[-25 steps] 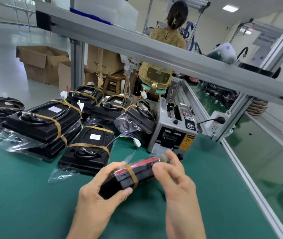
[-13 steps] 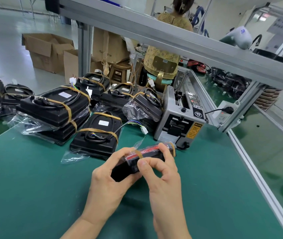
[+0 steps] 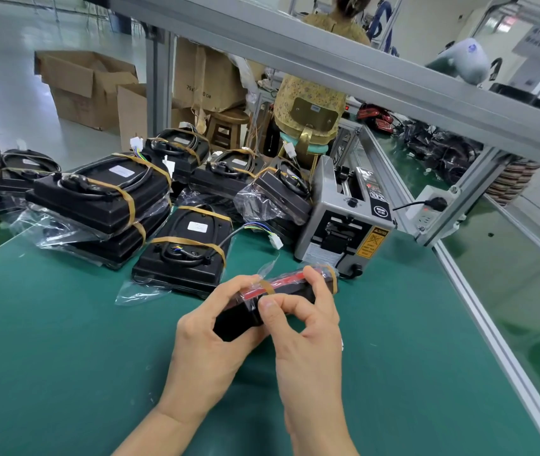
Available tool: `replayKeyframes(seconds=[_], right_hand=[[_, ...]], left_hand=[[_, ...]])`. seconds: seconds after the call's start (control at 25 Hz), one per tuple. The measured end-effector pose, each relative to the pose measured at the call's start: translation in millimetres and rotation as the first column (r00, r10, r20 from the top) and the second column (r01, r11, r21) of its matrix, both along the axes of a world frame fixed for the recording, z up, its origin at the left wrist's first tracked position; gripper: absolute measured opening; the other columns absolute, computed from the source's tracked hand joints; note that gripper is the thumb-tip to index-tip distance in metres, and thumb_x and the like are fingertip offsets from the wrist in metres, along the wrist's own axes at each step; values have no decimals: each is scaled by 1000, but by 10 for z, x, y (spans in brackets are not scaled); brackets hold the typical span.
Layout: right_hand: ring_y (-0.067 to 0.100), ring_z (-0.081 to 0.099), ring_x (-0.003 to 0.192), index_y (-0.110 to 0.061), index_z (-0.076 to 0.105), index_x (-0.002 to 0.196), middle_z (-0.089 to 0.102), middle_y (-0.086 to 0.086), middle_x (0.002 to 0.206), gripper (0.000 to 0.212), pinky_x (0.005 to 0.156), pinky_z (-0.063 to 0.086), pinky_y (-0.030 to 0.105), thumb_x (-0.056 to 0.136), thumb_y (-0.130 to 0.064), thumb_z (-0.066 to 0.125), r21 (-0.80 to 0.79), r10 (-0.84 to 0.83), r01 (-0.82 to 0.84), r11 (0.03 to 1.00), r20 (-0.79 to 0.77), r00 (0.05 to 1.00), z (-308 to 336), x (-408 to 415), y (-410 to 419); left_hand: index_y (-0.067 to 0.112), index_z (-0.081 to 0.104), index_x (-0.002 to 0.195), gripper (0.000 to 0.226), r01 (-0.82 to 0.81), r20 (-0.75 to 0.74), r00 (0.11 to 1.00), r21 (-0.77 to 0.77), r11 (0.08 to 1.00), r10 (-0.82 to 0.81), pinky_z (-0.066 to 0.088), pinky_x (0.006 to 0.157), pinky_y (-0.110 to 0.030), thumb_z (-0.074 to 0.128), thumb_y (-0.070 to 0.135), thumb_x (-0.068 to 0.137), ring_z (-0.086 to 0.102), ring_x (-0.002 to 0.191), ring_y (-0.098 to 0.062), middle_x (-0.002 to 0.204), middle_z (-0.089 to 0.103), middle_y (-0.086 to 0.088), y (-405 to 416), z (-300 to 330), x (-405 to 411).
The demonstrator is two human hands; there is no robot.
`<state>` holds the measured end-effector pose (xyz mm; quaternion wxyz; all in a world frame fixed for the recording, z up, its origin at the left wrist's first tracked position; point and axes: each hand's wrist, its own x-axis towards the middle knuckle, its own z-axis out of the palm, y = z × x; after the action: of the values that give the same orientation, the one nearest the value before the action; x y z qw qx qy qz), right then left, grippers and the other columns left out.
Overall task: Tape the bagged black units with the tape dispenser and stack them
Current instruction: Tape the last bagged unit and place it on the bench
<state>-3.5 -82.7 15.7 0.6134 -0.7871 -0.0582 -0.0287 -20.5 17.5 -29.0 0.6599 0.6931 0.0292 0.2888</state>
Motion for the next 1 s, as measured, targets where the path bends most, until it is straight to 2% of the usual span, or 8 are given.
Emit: replayKeyframes(seconds=[0.32, 0.44, 0.56, 0.64, 0.76, 0.88, 0.92, 1.0], right_hand=[[-15, 21, 134, -40, 67, 78, 28, -47, 129, 7, 118, 16, 40, 78, -34, 69, -39, -75, 77, 996, 65, 995, -71, -31, 68], [-12, 28, 132, -34, 64, 79, 35, -44, 126, 6, 116, 19, 42, 77, -32, 69, -14, -123, 125, 992, 81, 989, -98, -30, 112], [2, 45, 123, -42, 55, 94, 52, -29, 120, 28, 112, 28, 47, 81, -22, 71, 153, -166, 157, 976, 45, 985, -117, -26, 133], [7, 49, 120, -50, 51, 98, 54, -23, 117, 36, 111, 30, 48, 82, -26, 71, 191, -165, 159, 969, 13, 986, -110, -28, 149], [1, 41, 125, -47, 48, 103, 46, -27, 122, 42, 111, 28, 45, 75, -32, 76, 84, -158, 153, 985, 60, 986, -105, -32, 168], [-6, 30, 130, -48, 44, 106, 31, -35, 131, 57, 114, 18, 40, 57, -46, 73, -104, -88, 102, 989, 131, 988, -98, -70, 177], [-7, 29, 130, -47, 45, 106, 29, -38, 131, 59, 114, 16, 39, 53, -49, 70, -123, -79, 96, 988, 139, 987, -99, -78, 158], [-7, 31, 129, -44, 50, 107, 34, -37, 128, 60, 113, 20, 40, 52, -59, 68, -66, -84, 93, 994, 126, 988, -92, -43, 100]], left_hand=[[38, 64, 106, 50, -19, -7, 1000, 33, 999, 20, 51, 81, -16, 81, 13, 66, 67, 91, -8, 100, 72, 13, 9, -11, 7], [40, 65, 104, 53, -19, -3, 1000, 37, 999, 19, 49, 79, -12, 82, 7, 67, 68, 91, -6, 98, 72, 14, 10, -8, 4], [42, 64, 104, 50, -22, 2, 1000, 41, 999, 22, 46, 78, -7, 78, 17, 62, 67, 91, -3, 99, 71, 17, 4, 8, -2], [43, 64, 103, 50, -21, -1, 1000, 39, 999, 21, 45, 77, -6, 74, 19, 60, 66, 91, -2, 99, 71, 18, 3, 3, 6], [40, 65, 105, 52, -22, -2, 1000, 42, 999, 22, 47, 76, -7, 80, 15, 62, 67, 89, -5, 98, 71, 14, 13, -34, 19], [38, 65, 107, 61, -18, -5, 1000, 51, 999, 18, 50, 77, -12, 88, 6, 59, 67, 88, -3, 99, 72, 14, 38, -68, 27], [38, 65, 107, 61, -17, -1, 1000, 62, 998, 17, 50, 78, -12, 88, 8, 59, 67, 88, -2, 99, 71, 15, 40, -66, 25], [39, 65, 107, 56, -14, 10, 1000, 71, 997, 14, 49, 77, -10, 84, 19, 58, 67, 88, -2, 99, 71, 15, 38, -43, 28]])
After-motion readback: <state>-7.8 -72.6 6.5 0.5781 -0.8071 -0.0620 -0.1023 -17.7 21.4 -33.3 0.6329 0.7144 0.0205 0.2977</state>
